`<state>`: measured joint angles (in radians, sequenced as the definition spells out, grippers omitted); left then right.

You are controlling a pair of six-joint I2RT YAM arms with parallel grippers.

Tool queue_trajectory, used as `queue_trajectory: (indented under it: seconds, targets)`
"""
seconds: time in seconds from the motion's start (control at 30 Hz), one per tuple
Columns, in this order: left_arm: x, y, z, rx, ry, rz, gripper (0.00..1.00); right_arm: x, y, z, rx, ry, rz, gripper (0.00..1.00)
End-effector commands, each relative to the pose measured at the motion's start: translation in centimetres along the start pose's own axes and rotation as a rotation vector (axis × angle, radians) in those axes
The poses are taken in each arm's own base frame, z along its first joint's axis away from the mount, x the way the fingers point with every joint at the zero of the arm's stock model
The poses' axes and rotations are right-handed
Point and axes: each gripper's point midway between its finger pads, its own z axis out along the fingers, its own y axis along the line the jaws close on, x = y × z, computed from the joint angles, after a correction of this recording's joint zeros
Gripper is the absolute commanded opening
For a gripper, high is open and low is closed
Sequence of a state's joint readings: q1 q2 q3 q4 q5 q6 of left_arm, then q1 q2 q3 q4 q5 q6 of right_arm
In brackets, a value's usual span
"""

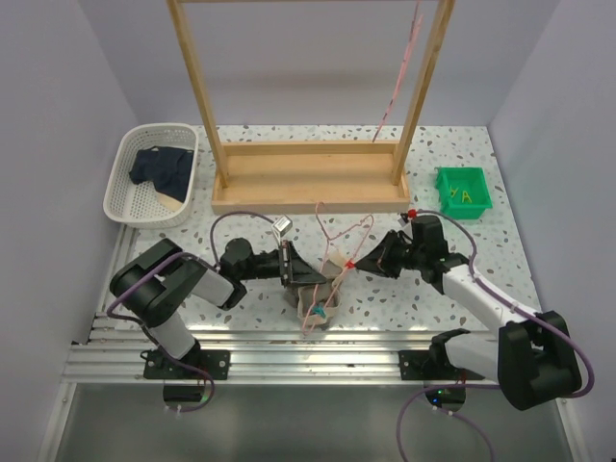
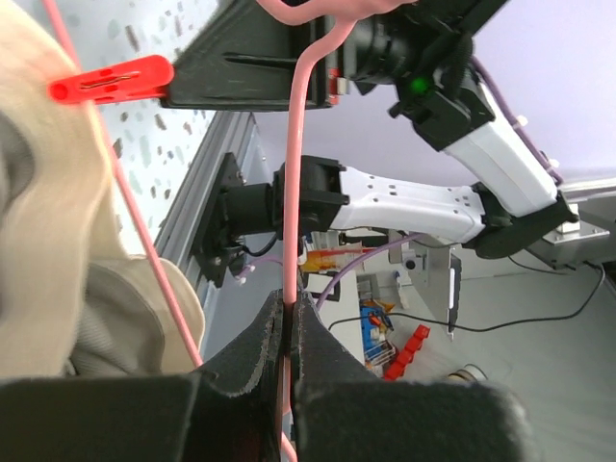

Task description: Remove the underwear clipped to the hanger

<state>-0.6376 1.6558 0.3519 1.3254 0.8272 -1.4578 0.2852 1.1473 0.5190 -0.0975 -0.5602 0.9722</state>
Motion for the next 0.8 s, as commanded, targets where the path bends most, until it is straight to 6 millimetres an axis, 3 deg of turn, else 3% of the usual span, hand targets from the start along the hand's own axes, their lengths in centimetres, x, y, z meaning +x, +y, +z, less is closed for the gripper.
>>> queue_trajectory:
  seconds: [0.0, 0.13, 0.23, 0.27, 0.37, 0.4, 0.5, 0.6, 0.77]
  targets:
    - [-0.2, -4.5, -0.3, 0.221, -0.019, 0.235, 0.00, 0.9, -2.0, -0.3, 0.070, 0.029, -0.020, 0.09]
    - [0.1, -3.4, -0.2, 0.211, -0.010, 0.202, 0.00, 2.0, -3.8, -0.8, 0.149, 0.072, -0.040, 0.26]
    - [0.3, -3.2, -0.2, 0.209, -0.001, 0.202, 0.00, 2.2, -4.1, -1.6, 0.191, 0.082, -0.064, 0.31]
    - [0.5, -3.1, -0.2, 0.205, 0.008, 0.201, 0.00, 2.3, -4.2, -1.8, 0.199, 0.086, -0.066, 0.39]
    - [0.8, -3.1, 0.0, 0.196, 0.019, 0.210, 0.00, 2.2, -3.9, -2.4, 0.223, 0.084, -0.076, 0.50]
    - [0.8, -3.0, 0.2, 0.190, 0.025, 0.208, 0.00, 2.1, -3.8, -2.7, 0.240, 0.083, -0.074, 0.61]
    - [0.9, -3.1, 0.4, 0.190, 0.026, 0.219, 0.00, 1.4, -3.8, -2.8, 0.267, 0.055, -0.063, 0.76]
    - [0.9, -3.1, 0.5, 0.194, 0.026, 0.215, 0.00, 0.9, -3.5, -2.3, 0.248, 0.026, -0.029, 0.85]
    - [1.0, -3.4, 0.3, 0.202, 0.022, 0.209, 0.00, 0.5, -4.0, -1.0, 0.245, 0.011, 0.046, 0.86]
